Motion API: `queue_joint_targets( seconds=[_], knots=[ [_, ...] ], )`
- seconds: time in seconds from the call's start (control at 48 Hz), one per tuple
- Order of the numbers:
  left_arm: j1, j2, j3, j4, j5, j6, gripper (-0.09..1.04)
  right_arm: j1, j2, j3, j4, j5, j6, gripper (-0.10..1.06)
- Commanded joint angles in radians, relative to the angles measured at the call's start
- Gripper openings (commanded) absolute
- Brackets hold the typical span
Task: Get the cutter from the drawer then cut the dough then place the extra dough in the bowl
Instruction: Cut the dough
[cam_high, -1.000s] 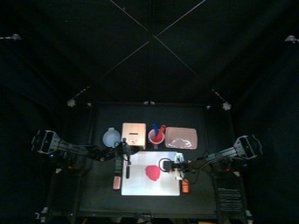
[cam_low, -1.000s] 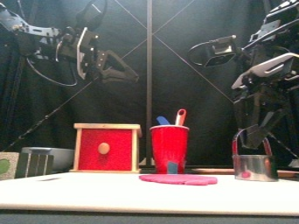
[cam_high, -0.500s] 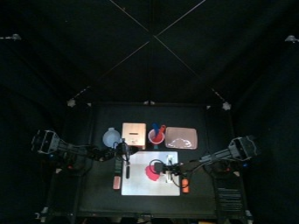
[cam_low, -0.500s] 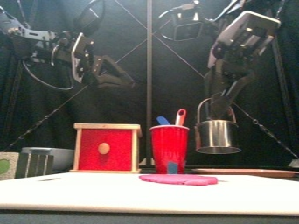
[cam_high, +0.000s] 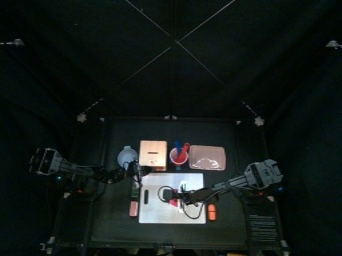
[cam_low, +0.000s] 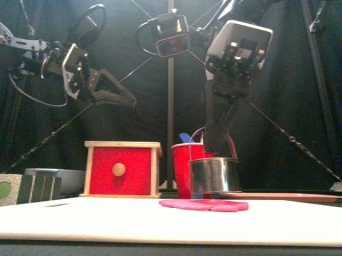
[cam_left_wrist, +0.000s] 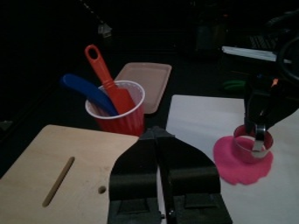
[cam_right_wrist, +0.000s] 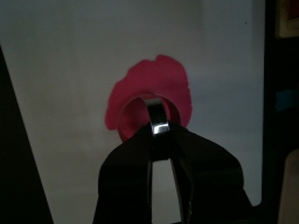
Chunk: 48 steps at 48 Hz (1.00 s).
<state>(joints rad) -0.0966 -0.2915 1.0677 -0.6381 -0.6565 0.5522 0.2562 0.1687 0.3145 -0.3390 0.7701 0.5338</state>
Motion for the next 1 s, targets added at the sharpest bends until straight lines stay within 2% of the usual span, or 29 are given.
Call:
queue_joint_targets(
  seconds=[0.021, 0.271, 1.0],
  knots=[
    [0.002, -0.014, -0.002, -0.008, -0.011, 0.0, 0.24, -0.005, -0.008, -0.035, -0.009, -0.011, 0.0, 0.49],
    [0.002, -0.014, 0.005, -0.014, -0.009, 0.0, 0.24, -0.014, -0.003, -0.035, -0.055, -0.002, 0.0, 0.49],
    [-0.002, -0.014, 0.009, -0.025, -0.011, -0.006, 0.24, -0.029, 0.035, -0.023, -0.06, -0.006, 0.003, 0.49]
  ],
)
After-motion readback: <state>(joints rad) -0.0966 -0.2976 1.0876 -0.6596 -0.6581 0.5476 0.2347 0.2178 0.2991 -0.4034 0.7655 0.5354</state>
